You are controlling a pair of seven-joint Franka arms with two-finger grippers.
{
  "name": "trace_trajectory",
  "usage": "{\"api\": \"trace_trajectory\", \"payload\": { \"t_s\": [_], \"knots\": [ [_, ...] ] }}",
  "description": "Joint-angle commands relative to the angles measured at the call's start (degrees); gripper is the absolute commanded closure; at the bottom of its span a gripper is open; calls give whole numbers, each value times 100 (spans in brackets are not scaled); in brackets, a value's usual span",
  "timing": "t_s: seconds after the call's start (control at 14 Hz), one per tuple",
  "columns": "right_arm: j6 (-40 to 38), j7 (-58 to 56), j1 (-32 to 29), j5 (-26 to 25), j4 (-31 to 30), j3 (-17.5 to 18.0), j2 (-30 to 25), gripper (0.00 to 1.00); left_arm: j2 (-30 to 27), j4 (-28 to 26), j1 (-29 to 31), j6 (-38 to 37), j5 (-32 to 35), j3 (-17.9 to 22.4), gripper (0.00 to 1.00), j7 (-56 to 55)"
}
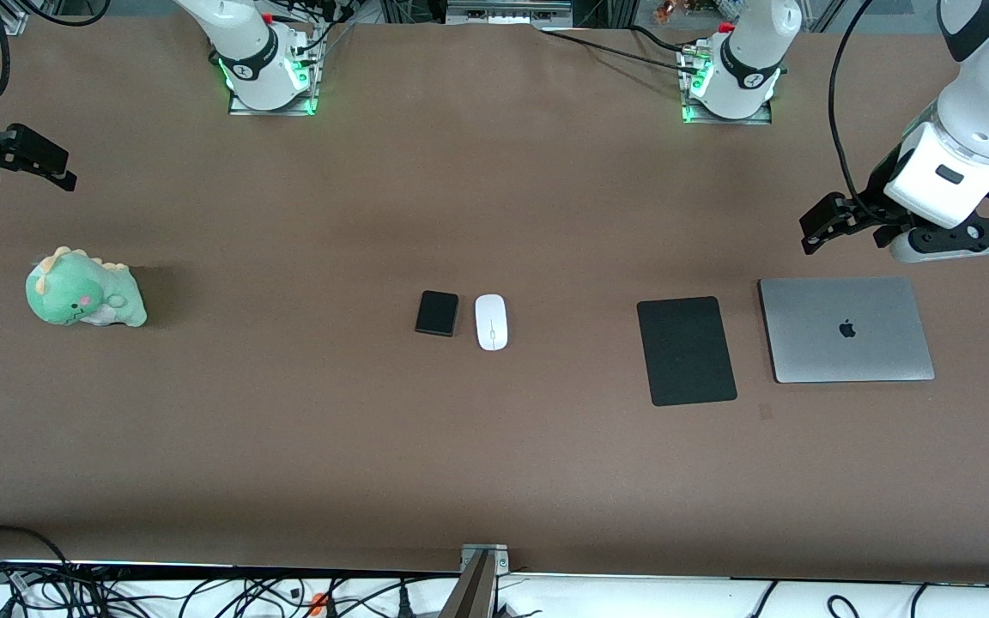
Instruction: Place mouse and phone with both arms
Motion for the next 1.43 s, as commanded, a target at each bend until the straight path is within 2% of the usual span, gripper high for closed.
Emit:
{"api": "trace_trajectory", "payload": {
  "t_s": [0.0,0.93,1.07,1.36],
  "knots": [
    [24,19,-66,-46,-98,56,-118,0,75,179,-21,-75,90,-20,0,-35],
    [50,19,-75,-37,-98,38,-126,0,312,241,-205,-31,55,-46,0,44],
    [33,19,-75,-37,-89,38,-135,0,645,241,-197,-109,55,-46,0,36],
    [6,19,-75,-37,-89,38,-135,0,830,241,-188,-118,-59,-46,0,9]
  ]
}}
